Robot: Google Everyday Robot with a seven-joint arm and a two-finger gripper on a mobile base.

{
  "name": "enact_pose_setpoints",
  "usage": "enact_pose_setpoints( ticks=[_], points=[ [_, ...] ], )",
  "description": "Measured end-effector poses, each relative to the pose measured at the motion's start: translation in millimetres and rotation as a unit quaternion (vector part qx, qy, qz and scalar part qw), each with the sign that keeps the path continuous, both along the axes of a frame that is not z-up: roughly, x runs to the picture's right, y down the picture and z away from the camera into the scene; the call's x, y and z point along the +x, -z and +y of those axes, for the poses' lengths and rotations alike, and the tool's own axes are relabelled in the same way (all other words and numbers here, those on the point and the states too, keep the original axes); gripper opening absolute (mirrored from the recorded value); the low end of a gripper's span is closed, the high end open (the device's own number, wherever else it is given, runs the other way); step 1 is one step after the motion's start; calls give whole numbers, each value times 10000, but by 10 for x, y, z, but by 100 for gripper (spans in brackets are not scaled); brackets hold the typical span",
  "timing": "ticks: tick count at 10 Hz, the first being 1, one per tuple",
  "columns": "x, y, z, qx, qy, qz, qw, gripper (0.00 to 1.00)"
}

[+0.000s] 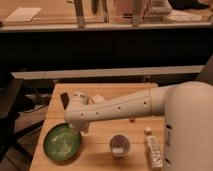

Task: Drag the ceramic bowl in a circle

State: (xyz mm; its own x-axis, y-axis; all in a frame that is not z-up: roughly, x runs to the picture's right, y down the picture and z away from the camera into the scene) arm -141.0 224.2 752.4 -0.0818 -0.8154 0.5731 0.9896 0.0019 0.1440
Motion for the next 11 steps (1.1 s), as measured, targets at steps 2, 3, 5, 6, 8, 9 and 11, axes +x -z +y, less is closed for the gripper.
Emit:
enact_pose_setpoints(
  ticks=[2,3,5,6,8,9,11],
  points=[
    [-68,23,21,-32,125,-99,9999,80],
    [-73,12,43,-66,162,-120,9998,80],
    [-61,-80,130,-226,197,-143,9994,80],
    [-41,-144,180,-353,203,-129,9991,80],
    [-14,-298,316,-657,166,-86,9977,80],
    [38,-376,389,-823,125,-19,9965,80],
    [77,-417,431,-963,70,39,9953,75]
  ],
)
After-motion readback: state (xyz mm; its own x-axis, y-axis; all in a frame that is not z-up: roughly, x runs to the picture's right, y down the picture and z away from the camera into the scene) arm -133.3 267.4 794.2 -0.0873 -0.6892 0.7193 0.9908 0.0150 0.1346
